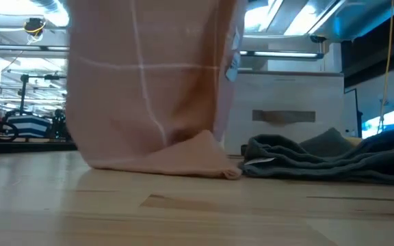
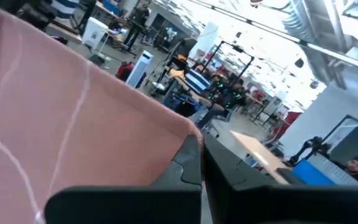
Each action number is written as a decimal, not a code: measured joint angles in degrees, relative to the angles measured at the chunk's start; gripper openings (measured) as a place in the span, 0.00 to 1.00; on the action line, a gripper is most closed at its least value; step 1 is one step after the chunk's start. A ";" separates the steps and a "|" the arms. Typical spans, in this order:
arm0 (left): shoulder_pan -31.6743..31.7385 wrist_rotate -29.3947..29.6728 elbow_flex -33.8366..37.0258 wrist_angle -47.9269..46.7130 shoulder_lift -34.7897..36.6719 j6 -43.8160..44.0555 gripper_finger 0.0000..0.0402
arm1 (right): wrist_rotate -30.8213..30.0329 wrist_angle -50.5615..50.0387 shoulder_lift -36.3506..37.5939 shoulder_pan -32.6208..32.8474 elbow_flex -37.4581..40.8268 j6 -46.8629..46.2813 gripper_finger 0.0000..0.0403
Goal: Fold towel
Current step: Fold the brown towel
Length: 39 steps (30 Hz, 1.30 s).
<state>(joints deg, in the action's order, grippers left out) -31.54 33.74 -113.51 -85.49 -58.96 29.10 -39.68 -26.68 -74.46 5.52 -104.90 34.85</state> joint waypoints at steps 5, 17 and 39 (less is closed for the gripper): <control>0.94 -8.38 -0.49 -4.41 -0.03 3.80 0.01 | 9.10 -2.77 -0.02 -6.24 -0.46 -3.83 0.01; 0.95 -16.22 -9.13 -4.55 -3.64 10.80 0.00 | 26.64 -13.96 -0.26 -13.56 -0.46 -9.63 0.01; 0.95 7.92 -21.27 -4.55 -9.56 -14.87 0.00 | 24.04 3.20 -1.55 -16.72 -0.46 -9.12 0.01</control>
<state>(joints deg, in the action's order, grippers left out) -30.59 41.66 -134.77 -90.04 -68.52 14.24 -15.64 -23.48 -76.00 -11.20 -105.36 25.74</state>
